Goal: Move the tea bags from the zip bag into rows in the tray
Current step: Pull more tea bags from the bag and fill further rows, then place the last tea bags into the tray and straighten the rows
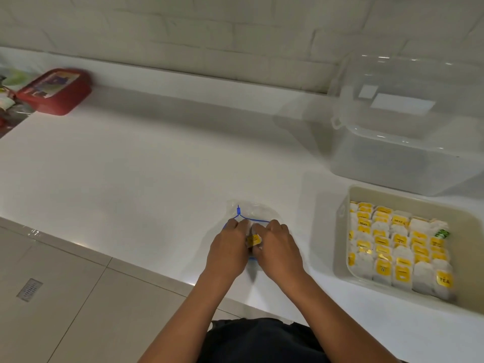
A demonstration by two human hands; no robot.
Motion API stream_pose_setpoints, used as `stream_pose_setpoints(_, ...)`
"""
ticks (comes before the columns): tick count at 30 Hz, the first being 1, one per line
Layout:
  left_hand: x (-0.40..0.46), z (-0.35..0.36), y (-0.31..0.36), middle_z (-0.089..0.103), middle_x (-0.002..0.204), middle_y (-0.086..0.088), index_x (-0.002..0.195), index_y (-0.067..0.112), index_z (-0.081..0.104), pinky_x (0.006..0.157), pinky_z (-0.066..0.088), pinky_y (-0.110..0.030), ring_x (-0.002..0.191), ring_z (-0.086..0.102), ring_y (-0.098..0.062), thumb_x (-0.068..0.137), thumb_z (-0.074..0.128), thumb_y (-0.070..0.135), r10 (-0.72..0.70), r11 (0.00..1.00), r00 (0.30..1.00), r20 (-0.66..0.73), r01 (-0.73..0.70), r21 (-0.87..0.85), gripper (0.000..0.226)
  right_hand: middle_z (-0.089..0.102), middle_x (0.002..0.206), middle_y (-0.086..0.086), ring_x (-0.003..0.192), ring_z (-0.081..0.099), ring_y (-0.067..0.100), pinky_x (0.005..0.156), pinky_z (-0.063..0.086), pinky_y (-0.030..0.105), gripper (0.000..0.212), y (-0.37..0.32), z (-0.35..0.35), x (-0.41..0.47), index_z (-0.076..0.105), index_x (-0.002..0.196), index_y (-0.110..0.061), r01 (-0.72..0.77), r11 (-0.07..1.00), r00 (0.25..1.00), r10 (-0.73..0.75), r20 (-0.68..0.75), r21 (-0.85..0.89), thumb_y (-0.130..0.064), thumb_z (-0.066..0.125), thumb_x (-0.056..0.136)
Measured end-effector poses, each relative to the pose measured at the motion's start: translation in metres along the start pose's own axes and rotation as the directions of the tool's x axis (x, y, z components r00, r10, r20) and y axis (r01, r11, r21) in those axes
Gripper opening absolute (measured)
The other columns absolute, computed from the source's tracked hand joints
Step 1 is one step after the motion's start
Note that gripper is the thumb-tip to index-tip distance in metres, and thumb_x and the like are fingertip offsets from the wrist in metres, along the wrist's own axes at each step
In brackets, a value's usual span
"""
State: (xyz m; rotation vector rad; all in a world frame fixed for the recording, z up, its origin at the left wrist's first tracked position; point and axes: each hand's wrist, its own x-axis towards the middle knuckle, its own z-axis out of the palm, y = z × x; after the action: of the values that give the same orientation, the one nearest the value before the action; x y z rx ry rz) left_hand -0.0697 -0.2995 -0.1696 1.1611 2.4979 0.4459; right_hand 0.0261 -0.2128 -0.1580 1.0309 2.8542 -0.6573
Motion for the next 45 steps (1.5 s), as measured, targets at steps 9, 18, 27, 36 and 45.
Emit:
stream_pose_setpoints(9,0.003,0.001,-0.01,0.06,0.096,-0.003,0.099,0.011,0.066,0.071,0.052,-0.034,0.079,0.062,-0.022,0.092,0.06,0.011,-0.026,0.994,0.991,-0.13,0.011,-0.112,0.01,0.066,0.103,0.001,0.092,0.06,0.021,0.075,0.05,0.028,0.018,0.011,0.013,0.004,0.075,0.105,-0.018,0.034,0.987,0.982,-0.004,-0.187,0.16,-0.025,0.06,0.097)
stream_pose_setpoints(18,-0.004,-0.01,-0.022,0.06,0.078,0.005,0.084,0.019,0.063,0.059,0.044,-0.026,0.066,0.056,-0.013,0.093,0.063,0.022,-0.029,0.983,0.965,-0.259,-0.02,-0.185,0.01,0.067,0.071,-0.003,0.069,0.063,0.016,0.065,0.05,0.03,0.014,0.011,-0.019,-0.003,0.069,0.076,-0.019,-0.141,0.736,0.968,0.244,-0.065,0.662,-0.025,0.068,0.089)
stream_pose_setpoints(27,-0.018,-0.039,-0.016,0.072,0.073,0.005,0.073,0.024,0.058,0.068,0.058,-0.039,0.068,0.069,-0.019,0.091,0.06,0.021,-0.205,0.834,0.976,-0.08,0.131,-0.536,0.018,0.074,0.09,0.011,0.08,0.074,0.023,0.077,0.061,0.036,0.016,0.016,-0.027,-0.014,0.067,0.09,-0.008,-0.241,0.396,0.949,0.286,0.131,0.886,-0.019,0.059,0.097)
stream_pose_setpoints(36,-0.026,-0.069,-0.001,0.072,0.072,-0.001,0.091,0.019,0.057,0.074,0.056,-0.041,0.062,0.07,-0.023,0.088,0.061,0.005,-0.265,0.604,0.964,0.031,0.191,-0.774,0.015,0.074,0.083,0.009,0.075,0.07,0.02,0.073,0.057,0.035,0.011,0.017,-0.044,-0.025,0.071,0.091,-0.008,-0.199,0.337,0.966,0.224,0.127,0.92,-0.018,0.068,0.094)
stream_pose_setpoints(45,-0.032,-0.079,0.034,0.069,0.075,0.004,0.092,0.029,0.066,0.065,0.05,-0.039,0.064,0.066,-0.013,0.095,0.062,0.014,-0.122,0.685,0.992,-0.031,0.061,-0.726,0.015,0.067,0.076,0.003,0.058,0.054,0.013,0.056,0.045,0.029,0.006,0.025,-0.068,-0.035,0.07,0.09,-0.021,-0.104,0.361,0.975,0.219,0.024,0.927,-0.017,0.074,0.088)
